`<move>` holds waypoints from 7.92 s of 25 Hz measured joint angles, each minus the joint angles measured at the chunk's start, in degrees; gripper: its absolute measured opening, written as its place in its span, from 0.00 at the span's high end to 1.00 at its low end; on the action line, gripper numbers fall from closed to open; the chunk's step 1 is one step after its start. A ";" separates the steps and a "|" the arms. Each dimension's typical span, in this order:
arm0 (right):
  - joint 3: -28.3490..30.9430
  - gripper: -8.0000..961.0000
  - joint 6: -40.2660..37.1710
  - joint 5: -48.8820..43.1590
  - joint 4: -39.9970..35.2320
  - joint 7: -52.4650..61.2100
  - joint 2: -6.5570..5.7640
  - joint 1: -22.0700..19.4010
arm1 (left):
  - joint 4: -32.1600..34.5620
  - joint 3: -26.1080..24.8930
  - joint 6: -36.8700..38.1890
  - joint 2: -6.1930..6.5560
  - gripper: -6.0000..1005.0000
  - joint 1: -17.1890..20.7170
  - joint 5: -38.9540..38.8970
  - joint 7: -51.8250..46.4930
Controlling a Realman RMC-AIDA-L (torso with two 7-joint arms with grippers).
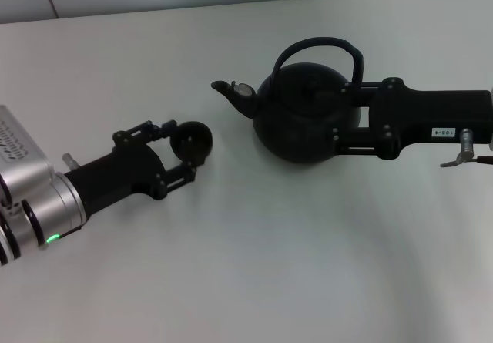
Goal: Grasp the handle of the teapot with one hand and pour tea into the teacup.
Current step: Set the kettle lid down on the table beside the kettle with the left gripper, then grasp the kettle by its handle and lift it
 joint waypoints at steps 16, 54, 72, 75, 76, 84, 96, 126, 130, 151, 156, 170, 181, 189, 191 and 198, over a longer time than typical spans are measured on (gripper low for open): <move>-0.53 0.34 -0.09 0.01 0.82 -0.13 0.04 -0.20 | -0.04 2.22 -3.58 0.00 0.34 -0.66 -0.05 -0.04; -0.13 0.34 0.29 0.01 1.30 -0.13 -0.06 0.33 | 0.31 2.86 -4.82 0.00 0.34 -0.77 0.31 -1.52; 0.00 0.34 0.21 0.01 1.15 -0.12 -0.14 0.33 | 0.71 5.05 -4.81 0.00 0.22 -0.86 0.31 -2.87; 0.01 0.34 0.19 0.01 1.20 -0.12 -0.14 0.33 | 0.71 5.04 -4.82 0.00 0.22 -0.86 0.31 -2.87; 0.01 0.34 0.18 0.01 1.25 -0.12 -0.14 0.33 | 0.71 5.05 -4.82 0.00 0.22 -0.86 0.31 -2.87; -0.03 0.34 0.09 0.01 1.30 -0.12 -0.14 0.34 | 1.27 5.05 -4.86 0.00 0.22 -0.78 0.31 -2.96; -0.54 0.34 0.20 0.01 1.35 -0.12 -0.05 0.33 | 8.06 12.26 -5.51 0.00 0.15 1.89 -0.02 -7.33; 0.10 0.34 2.28 0.00 1.23 -1.03 -0.14 0.97 | 34.36 8.02 24.91 5.85 0.14 13.32 4.57 -30.13; 0.04 0.34 2.73 0.00 1.33 -1.10 -0.14 0.97 | 35.17 1.21 30.10 6.61 0.14 12.69 12.22 -33.49; 0.10 0.34 1.07 6.10 -7.76 -1.20 0.32 -9.70 | 40.99 -10.47 30.52 3.95 0.14 12.31 32.65 -41.14; 5.00 0.34 1.68 9.05 -8.98 -1.79 0.58 -13.80 | 41.02 -10.50 30.32 4.06 0.14 12.26 32.72 -41.16; 10.18 0.34 7.59 9.51 -0.78 -2.63 0.22 -11.48 | 41.03 -10.53 30.32 4.02 0.14 12.59 33.53 -40.93; 9.64 0.34 11.22 9.11 6.37 -5.33 0.01 -8.14 | 41.57 -10.52 30.80 3.70 0.14 12.70 33.53 -41.09; 9.53 0.34 15.19 5.89 9.55 -5.73 0.04 -4.22 | 41.67 -10.52 30.62 3.69 0.14 12.27 33.62 -41.12; 9.43 0.34 16.52 4.88 10.64 -5.86 0.08 -3.02 | 41.71 -10.52 30.60 3.69 0.14 12.25 33.70 -41.13; 8.06 0.34 20.19 4.14 14.79 -7.64 0.06 0.57 | 41.74 -10.52 29.87 3.69 0.14 12.19 34.21 -41.16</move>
